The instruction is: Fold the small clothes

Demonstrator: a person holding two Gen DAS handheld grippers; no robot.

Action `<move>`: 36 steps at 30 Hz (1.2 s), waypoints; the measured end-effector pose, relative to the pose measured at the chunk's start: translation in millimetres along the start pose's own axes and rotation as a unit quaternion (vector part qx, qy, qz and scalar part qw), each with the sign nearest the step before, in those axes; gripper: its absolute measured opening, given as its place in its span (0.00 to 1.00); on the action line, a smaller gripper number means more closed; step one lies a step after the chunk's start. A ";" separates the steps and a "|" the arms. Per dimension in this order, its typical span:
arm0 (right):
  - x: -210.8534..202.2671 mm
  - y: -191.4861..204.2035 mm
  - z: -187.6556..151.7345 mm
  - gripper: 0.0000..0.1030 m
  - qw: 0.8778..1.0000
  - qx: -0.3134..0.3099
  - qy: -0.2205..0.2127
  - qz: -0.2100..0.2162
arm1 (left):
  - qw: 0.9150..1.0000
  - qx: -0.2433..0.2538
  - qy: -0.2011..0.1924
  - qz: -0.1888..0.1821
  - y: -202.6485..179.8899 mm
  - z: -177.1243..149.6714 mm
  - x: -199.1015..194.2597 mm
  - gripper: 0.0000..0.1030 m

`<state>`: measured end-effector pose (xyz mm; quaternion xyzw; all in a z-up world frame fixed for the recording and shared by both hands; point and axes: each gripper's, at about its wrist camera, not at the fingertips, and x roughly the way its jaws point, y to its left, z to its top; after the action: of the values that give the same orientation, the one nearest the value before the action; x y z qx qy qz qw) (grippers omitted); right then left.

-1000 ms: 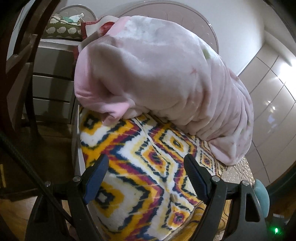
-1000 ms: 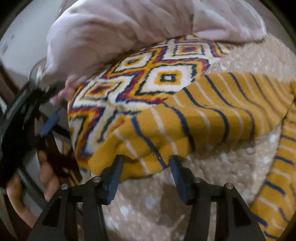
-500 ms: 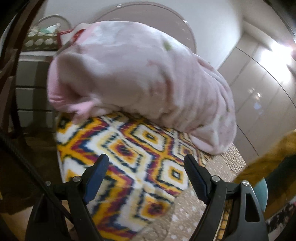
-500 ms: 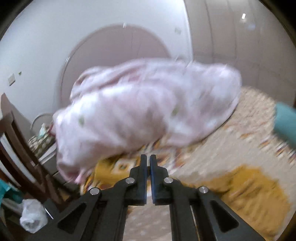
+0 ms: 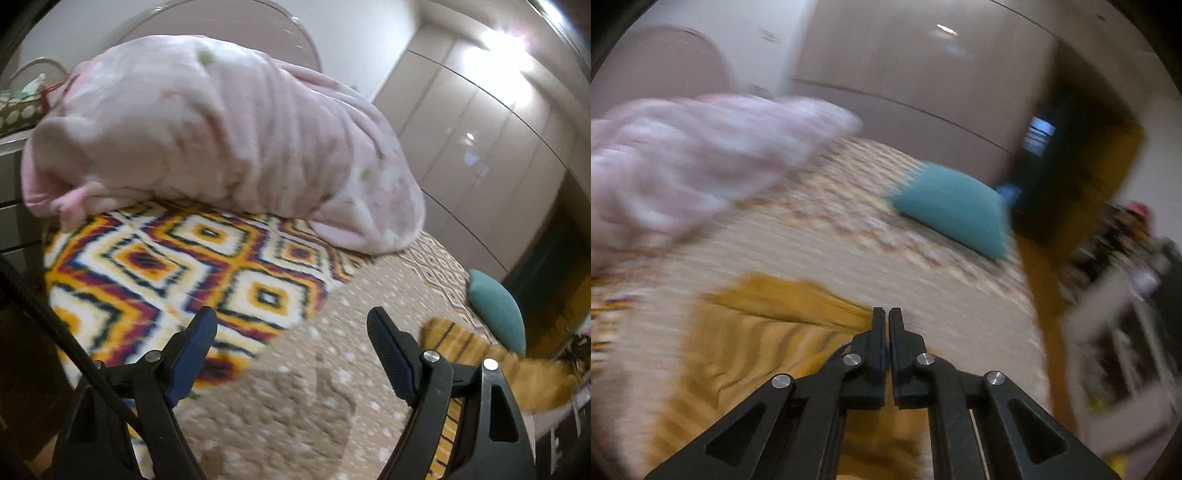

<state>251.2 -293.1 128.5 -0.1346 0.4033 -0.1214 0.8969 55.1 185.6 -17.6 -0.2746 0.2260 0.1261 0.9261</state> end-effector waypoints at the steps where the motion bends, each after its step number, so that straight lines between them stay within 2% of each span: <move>1: 18.7 -13.2 -7.6 0.03 1.000 0.016 0.021 0.003 | 1.000 0.009 0.004 -0.007 -7.1 -3.3 1.1 0.81; 3: 37.6 -29.8 -19.4 0.05 0.998 0.045 0.038 0.018 | 0.999 0.029 0.012 -0.016 -21.3 -10.0 3.3 0.81; 6: 55.0 -45.6 -42.3 0.14 0.993 0.087 0.052 0.059 | 0.997 0.058 0.031 -0.032 -41.0 -21.3 9.0 0.82; 8: 62.3 -45.7 -50.6 0.15 0.989 0.102 0.062 0.090 | 0.995 0.072 0.046 -0.043 -52.0 -29.3 12.5 0.82; 11: 69.8 -23.1 -60.8 0.15 0.981 0.110 0.075 0.140 | 0.992 0.088 0.062 -0.058 -65.3 -39.1 16.1 0.82; 14: 80.5 15.7 -63.7 0.15 0.970 0.096 0.090 0.206 | 0.989 0.110 0.073 -0.069 -77.3 -48.7 17.6 0.82; 17: 94.3 58.1 -61.8 0.15 0.962 0.072 0.102 0.243 | 0.984 0.136 0.085 -0.077 -88.5 -57.6 18.9 0.82; 23: 147.7 145.3 -51.4 0.15 0.953 0.039 0.148 0.262 | 0.976 0.171 0.114 -0.077 -100.8 -68.4 31.1 0.82; 26: 165.7 163.4 -41.0 0.15 0.965 0.033 0.133 0.225 | 0.975 0.173 0.122 -0.073 -99.3 -67.9 37.3 0.82; 29: 159.4 159.2 -35.2 0.16 0.963 0.042 0.148 0.223 | 0.976 0.161 0.130 -0.074 -94.5 -65.9 41.1 0.82; 32: 124.6 132.9 -43.0 0.29 0.963 0.043 0.126 0.234 | 0.976 0.147 0.139 -0.076 -89.6 -65.2 43.2 0.82; 34: 97.9 98.1 -59.2 0.38 0.958 0.053 0.119 0.255 | 0.977 0.141 0.140 -0.077 -87.3 -64.3 42.5 0.82; 36: 68.0 50.8 -85.9 0.38 0.955 0.068 0.116 0.265 | 0.978 0.134 0.139 -0.079 -83.9 -61.8 38.6 0.82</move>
<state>235.7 -280.2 9.4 0.0531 0.5165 0.0787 0.8510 97.0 86.3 -44.7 -0.1803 0.3446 -0.0183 0.9211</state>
